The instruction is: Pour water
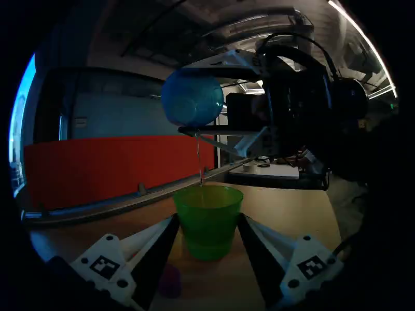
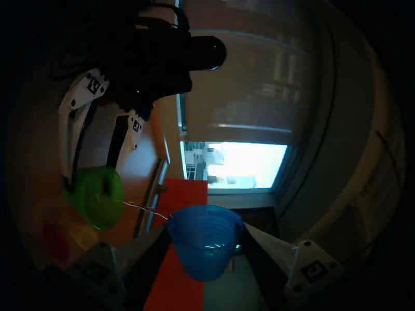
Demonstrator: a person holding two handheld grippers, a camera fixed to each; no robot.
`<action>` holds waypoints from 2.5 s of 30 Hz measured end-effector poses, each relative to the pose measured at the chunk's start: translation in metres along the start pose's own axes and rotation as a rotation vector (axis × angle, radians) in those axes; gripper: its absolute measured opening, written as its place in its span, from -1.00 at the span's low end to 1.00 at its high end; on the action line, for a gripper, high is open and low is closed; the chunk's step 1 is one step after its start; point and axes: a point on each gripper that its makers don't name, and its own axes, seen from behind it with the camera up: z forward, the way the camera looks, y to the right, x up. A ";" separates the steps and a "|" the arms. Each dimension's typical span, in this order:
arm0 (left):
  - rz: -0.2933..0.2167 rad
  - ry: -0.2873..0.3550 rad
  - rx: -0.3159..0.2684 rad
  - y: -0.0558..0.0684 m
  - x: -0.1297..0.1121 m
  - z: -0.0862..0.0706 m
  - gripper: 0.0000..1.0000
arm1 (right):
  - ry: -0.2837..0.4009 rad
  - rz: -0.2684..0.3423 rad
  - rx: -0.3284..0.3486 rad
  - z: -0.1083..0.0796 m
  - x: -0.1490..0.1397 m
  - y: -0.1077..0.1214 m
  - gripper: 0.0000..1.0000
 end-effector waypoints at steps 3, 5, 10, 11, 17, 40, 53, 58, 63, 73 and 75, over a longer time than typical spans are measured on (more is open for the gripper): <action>0.000 0.000 0.000 0.000 0.001 0.000 0.62 | 0.001 -0.016 0.000 0.000 0.001 0.000 0.81; 0.000 0.001 -0.001 0.001 0.001 0.000 0.62 | 0.002 -0.021 0.001 0.000 0.002 0.000 0.81; -0.001 0.002 0.000 0.000 0.001 0.000 0.62 | 0.006 -0.038 -0.001 0.001 0.004 0.002 0.81; -0.001 0.002 0.000 -0.001 0.001 0.000 0.62 | 0.006 -0.042 -0.001 0.001 0.004 0.002 0.81; -0.004 0.003 0.002 -0.002 0.000 -0.001 0.62 | 0.011 -0.035 -0.002 0.001 0.007 0.003 0.81; -0.002 0.008 0.005 -0.002 0.004 -0.003 0.62 | 0.007 0.598 -0.041 -0.026 -0.012 -0.007 0.81; 0.006 0.007 0.007 0.000 0.011 -0.003 0.62 | 0.020 1.077 -0.011 -0.041 -0.011 -0.022 0.81; 0.006 0.005 0.011 -0.001 0.012 -0.003 0.62 | 0.034 1.274 0.004 -0.043 -0.010 -0.022 0.81; 0.007 0.003 0.011 0.000 0.010 -0.003 0.62 | 0.046 1.386 0.006 -0.046 -0.013 -0.022 0.81; 0.008 -0.015 0.018 -0.002 0.008 -0.003 0.63 | 0.031 1.443 0.032 -0.054 -0.014 -0.034 0.82; 0.007 -0.022 0.017 -0.002 0.007 -0.003 0.62 | 0.027 1.451 0.040 -0.056 -0.014 -0.038 0.81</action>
